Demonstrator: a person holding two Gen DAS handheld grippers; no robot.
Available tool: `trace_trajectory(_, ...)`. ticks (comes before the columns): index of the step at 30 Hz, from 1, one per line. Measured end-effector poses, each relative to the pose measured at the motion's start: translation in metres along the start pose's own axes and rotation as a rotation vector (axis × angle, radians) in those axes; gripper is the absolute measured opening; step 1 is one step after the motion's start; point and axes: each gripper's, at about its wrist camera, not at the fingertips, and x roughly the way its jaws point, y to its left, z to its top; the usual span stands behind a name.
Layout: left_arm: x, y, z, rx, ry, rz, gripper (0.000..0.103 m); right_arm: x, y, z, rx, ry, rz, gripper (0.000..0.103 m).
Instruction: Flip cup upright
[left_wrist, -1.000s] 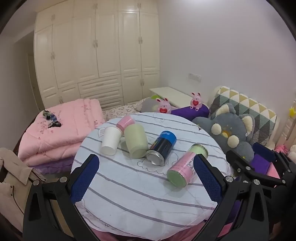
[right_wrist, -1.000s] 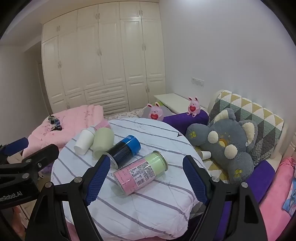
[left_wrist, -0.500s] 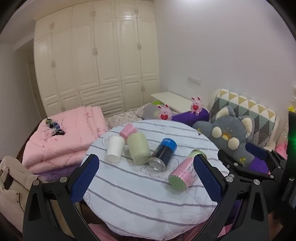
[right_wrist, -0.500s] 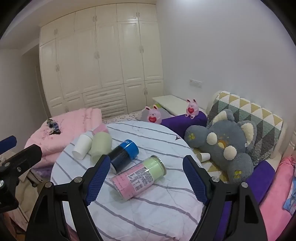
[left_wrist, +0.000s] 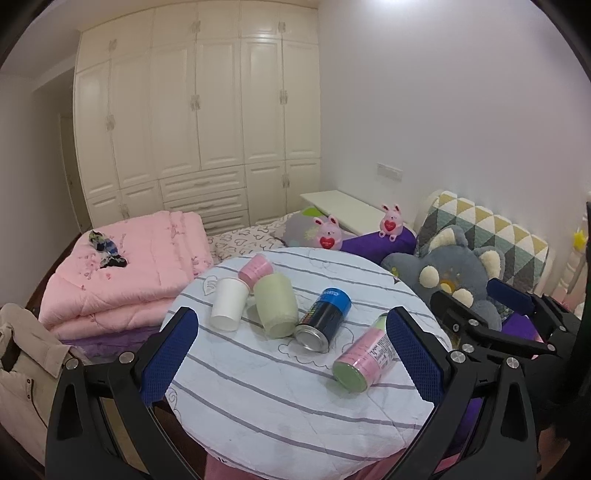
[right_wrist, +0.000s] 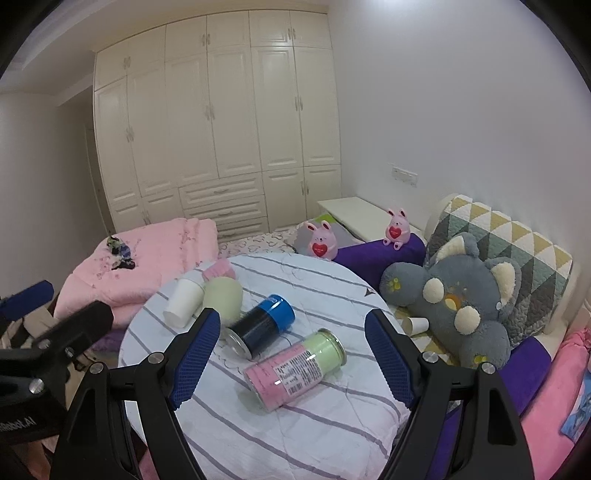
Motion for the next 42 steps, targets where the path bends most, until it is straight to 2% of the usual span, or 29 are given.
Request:
trace_trajectory(13, 0.033, 0.017, 0.018, -0.006, 0.045, 0.019, 0.103, 0.031, 0.009, 0.022, 0.0, 0.033, 0.018, 0.082)
trace_trajectory(25, 0.096, 0.057, 0.019, -0.073, 0.17, 0.042, 0.103, 0.087, 0.02, 0.032, -0.009, 0.114, 0.023, 0.082)
trace_trajectory(36, 0.149, 0.087, 0.017, -0.125, 0.254, 0.048, 0.103, 0.157, 0.045, 0.032, -0.026, 0.237, 0.073, 0.082)
trace_trajectory(42, 0.188, 0.104, 0.019, -0.133, 0.3, 0.056, 0.103, 0.208, 0.067, 0.025, -0.011, 0.357, 0.128, 0.082)
